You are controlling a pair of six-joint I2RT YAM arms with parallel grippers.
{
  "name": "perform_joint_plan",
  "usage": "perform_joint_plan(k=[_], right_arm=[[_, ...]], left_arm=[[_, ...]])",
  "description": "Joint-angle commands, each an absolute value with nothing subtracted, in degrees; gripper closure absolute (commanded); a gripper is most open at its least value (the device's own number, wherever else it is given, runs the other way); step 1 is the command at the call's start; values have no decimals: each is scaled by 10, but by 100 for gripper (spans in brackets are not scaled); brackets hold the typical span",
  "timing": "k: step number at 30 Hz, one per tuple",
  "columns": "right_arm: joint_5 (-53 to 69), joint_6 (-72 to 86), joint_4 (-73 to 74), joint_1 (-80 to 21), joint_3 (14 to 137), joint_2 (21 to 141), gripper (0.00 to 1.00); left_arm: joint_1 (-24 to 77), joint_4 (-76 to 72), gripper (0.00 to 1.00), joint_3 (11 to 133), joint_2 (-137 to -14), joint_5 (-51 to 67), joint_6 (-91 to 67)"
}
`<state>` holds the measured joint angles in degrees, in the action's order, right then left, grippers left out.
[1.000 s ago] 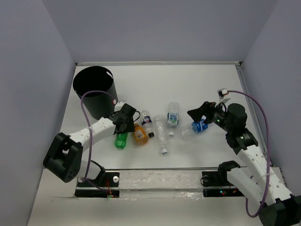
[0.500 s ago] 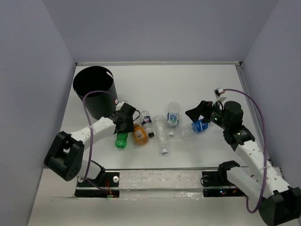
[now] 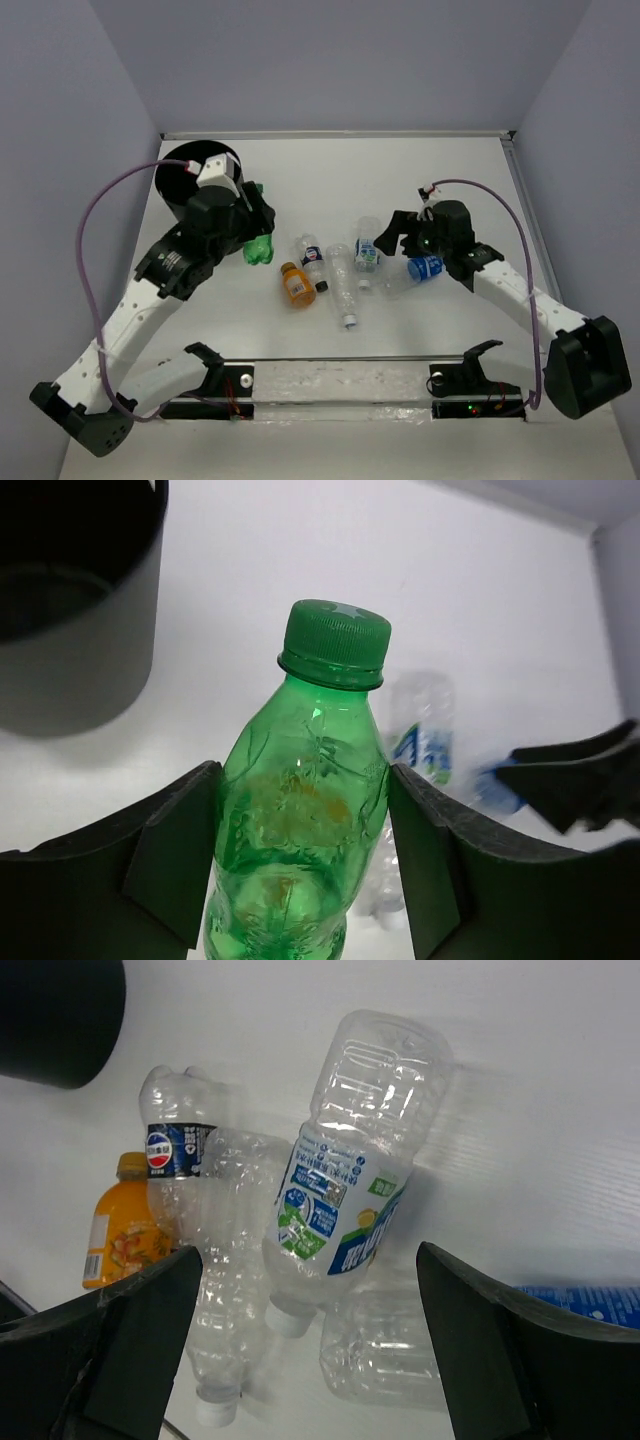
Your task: Put the plastic bottles in the bin
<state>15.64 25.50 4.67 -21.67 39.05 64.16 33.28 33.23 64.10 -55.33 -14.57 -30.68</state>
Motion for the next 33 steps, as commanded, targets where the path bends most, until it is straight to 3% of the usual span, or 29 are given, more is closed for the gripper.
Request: perform_joint_plan(k=[1,7,11,27,31,33], right_arm=[[74,240,22,-251,460,715,6],[-46,205,57,-296,540,818,5],[-115,181,97,-317,587,877,2],[-182,165,147,-352,703,1035,5],[-200,163,151,-352,715,1051,6],[-206,163,151,-352,719,1061,8]], left_arm=[[330,238,61,764,-522,-206,-269],[313,175,60,858,-602,-353,-176],[267,63,60,846,-635,-430,-128],[131,-142,59,707,-698,-401,-82],[125,-161,50,679,-705,-387,-89],[125,-161,30,671,-707,-382,-91]])
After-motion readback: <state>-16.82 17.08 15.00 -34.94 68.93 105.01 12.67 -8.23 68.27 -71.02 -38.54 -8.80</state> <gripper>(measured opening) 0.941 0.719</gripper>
